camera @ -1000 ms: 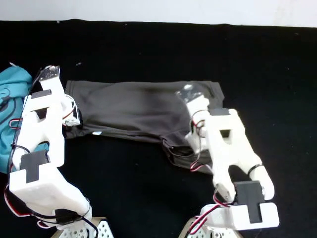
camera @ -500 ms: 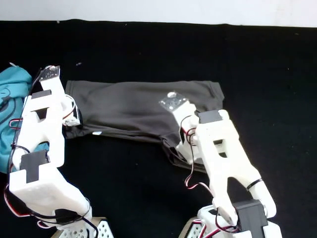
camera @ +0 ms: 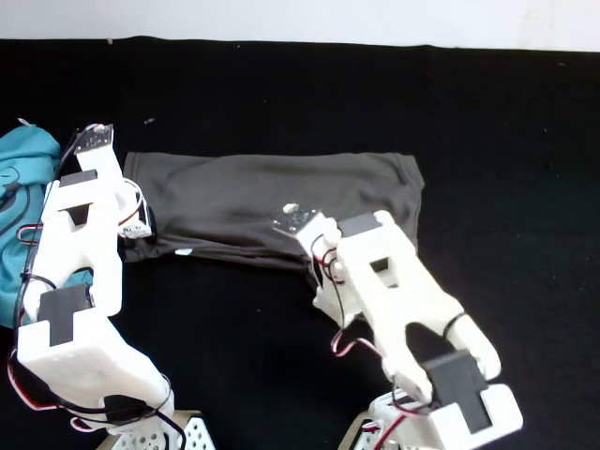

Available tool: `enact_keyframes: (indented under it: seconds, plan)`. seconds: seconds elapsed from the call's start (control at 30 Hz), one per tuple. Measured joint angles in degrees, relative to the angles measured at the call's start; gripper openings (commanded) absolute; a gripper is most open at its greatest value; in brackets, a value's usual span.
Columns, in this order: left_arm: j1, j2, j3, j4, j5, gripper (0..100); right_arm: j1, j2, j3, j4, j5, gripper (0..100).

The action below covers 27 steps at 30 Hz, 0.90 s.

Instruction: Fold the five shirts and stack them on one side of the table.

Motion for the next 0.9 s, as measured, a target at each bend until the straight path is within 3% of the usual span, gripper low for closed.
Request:
enact_keyframes:
  seconds: [0.2, 0.4, 0.67, 0.9]
  plan:
    - [0.0, 0.0, 0.0, 0.0, 0.0, 14, -0.4, 7.8, -0.2, -3.8, 0.0, 22.1]
    - [0.0, 0.0, 0.0, 0.0, 0.0, 14, 2.8, 12.9, -2.8, -6.0, 0.0, 0.7]
    - [0.1, 0.0, 0.1, 0.0, 0.0, 14, 10.6, 15.4, -9.2, -4.2, 0.1, 0.5]
    - [0.1, 0.0, 0.1, 0.0, 0.0, 14, 17.0, 16.4, -25.4, 2.8, 0.1, 0.5]
